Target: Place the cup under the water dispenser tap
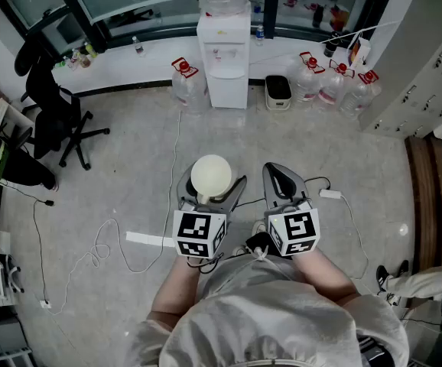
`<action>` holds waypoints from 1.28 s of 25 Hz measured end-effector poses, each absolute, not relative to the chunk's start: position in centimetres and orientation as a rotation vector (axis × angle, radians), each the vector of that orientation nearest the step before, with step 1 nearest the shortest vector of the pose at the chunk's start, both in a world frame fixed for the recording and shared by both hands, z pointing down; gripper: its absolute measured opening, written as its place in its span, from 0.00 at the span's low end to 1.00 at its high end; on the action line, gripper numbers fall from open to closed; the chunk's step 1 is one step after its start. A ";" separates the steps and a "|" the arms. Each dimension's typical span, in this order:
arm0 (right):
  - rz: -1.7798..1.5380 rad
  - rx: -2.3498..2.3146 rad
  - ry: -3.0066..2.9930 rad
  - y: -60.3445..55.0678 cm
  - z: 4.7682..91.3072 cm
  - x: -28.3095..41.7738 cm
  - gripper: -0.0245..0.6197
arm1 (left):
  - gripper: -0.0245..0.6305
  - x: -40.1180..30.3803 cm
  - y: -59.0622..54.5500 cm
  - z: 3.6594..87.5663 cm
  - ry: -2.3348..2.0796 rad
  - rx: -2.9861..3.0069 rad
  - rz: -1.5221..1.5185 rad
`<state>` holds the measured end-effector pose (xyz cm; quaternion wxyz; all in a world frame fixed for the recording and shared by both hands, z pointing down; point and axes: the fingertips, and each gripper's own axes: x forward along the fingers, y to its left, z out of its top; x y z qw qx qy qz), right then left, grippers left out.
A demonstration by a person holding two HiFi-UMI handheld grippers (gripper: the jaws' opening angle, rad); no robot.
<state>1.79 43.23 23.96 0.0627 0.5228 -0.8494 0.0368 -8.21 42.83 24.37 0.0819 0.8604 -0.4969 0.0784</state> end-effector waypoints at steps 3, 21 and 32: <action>0.116 1.574 -2.567 43.1 24.2 1.6 0.08 | 0.73 -8.6 42.7 24.6 -1.492 2.563 0.233; 0.257 1.576 -2.597 39.8 26.6 1.2 0.08 | 0.73 -8.7 39.7 26.9 -1.484 2.524 0.278; 0.323 1.477 -2.650 25.7 28.5 1.7 0.08 | 0.73 -8.1 26.5 29.5 -1.540 2.459 0.339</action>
